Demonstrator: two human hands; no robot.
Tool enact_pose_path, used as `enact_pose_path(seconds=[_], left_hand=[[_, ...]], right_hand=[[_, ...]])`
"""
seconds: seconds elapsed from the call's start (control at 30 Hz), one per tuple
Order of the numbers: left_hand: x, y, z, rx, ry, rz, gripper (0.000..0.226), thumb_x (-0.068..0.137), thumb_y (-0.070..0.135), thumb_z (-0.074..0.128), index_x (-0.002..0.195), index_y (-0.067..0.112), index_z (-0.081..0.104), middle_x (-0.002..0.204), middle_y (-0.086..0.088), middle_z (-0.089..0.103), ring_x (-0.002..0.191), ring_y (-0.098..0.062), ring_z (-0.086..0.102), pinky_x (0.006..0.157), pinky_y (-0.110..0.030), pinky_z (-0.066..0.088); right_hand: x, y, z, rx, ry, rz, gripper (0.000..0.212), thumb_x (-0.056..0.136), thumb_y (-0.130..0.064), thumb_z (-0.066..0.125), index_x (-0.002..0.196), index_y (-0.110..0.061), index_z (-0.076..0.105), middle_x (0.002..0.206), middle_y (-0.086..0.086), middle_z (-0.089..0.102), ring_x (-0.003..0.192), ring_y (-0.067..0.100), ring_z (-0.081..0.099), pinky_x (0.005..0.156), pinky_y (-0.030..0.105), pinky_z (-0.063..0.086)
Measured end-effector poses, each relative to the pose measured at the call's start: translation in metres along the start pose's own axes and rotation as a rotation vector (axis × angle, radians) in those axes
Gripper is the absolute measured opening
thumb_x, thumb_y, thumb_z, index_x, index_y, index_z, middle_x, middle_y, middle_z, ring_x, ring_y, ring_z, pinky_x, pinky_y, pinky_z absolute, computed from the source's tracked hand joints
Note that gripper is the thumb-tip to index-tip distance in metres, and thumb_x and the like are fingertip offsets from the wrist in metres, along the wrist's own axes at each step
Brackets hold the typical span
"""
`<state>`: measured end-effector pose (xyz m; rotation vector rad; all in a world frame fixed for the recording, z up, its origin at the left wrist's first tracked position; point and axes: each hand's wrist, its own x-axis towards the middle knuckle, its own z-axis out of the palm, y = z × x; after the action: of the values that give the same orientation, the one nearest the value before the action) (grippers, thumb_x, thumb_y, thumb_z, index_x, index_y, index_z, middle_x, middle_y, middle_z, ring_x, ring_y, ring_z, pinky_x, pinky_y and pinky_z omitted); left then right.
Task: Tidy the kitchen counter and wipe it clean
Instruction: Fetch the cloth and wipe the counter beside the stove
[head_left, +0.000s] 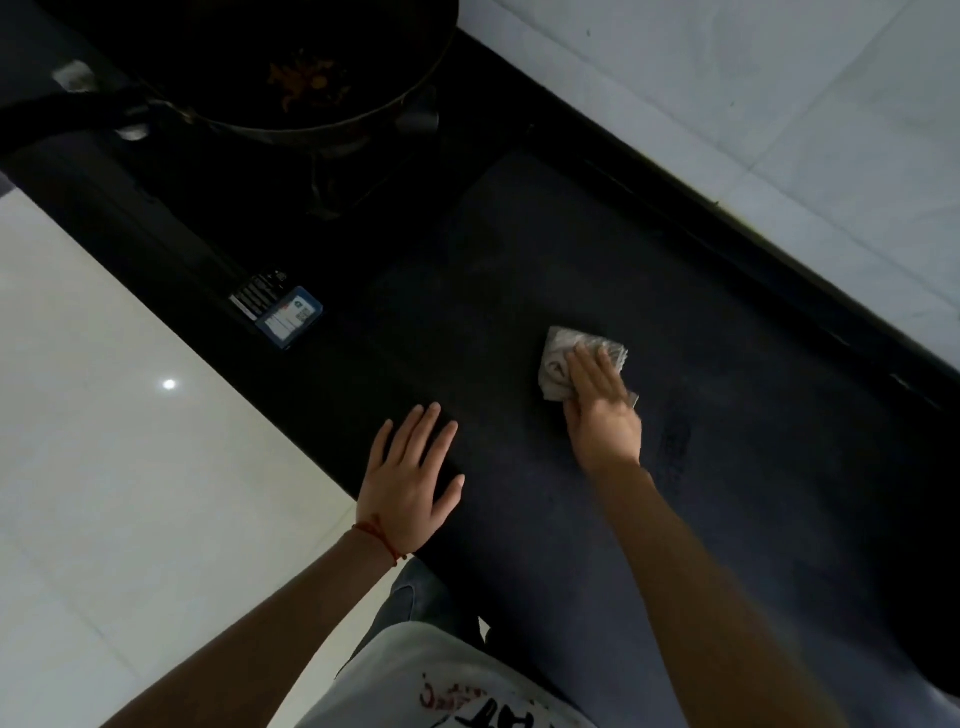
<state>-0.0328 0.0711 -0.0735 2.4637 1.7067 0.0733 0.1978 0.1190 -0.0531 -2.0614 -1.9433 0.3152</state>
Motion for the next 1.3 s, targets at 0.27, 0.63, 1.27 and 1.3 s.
enact_pose_path(seconds=[0.27,0.63,1.27,1.3], left_hand=[[0.000,0.001,-0.002,0.026,-0.016,-0.001,0.058,0.081,0.048,0.042,0.130,0.018,0.046,0.139,-0.010,0.050,0.130,-0.026,0.045,0.105,-0.048,0.039],[0.000,0.002,-0.001,0.015,-0.003,-0.010,0.057,0.081,0.048,0.042,0.129,0.018,0.050,0.139,-0.009,0.051,0.129,-0.025,0.048,0.106,-0.047,0.039],[-0.003,0.005,-0.006,0.015,-0.023,-0.025,0.053,0.084,0.044,0.040,0.129,0.019,0.051,0.140,-0.006,0.049,0.130,-0.022,0.046,0.108,-0.045,0.035],[-0.004,0.007,-0.007,0.025,-0.034,-0.047,0.052,0.084,0.043,0.040,0.127,0.019,0.052,0.139,-0.006,0.051,0.129,-0.023,0.048,0.107,-0.045,0.036]], right_hand=[[-0.064,0.011,0.006,0.039,0.001,-0.252,0.044,0.084,-0.019,0.045,0.128,-0.017,0.049,0.132,0.002,0.057,0.130,0.016,0.039,0.085,0.038,0.056],[-0.041,-0.006,0.006,0.127,-0.059,-0.227,0.046,0.082,-0.018,0.047,0.127,-0.017,0.054,0.135,-0.002,0.053,0.132,0.007,0.031,0.085,0.026,0.051],[0.026,-0.022,-0.026,-0.010,-0.249,0.027,0.056,0.091,-0.010,0.045,0.144,-0.020,0.030,0.155,-0.004,0.022,0.139,0.022,0.029,0.107,0.044,0.034],[0.020,-0.024,-0.026,-0.014,-0.248,0.016,0.055,0.091,-0.009,0.045,0.143,-0.019,0.031,0.155,-0.004,0.023,0.139,0.022,0.029,0.107,0.043,0.034]])
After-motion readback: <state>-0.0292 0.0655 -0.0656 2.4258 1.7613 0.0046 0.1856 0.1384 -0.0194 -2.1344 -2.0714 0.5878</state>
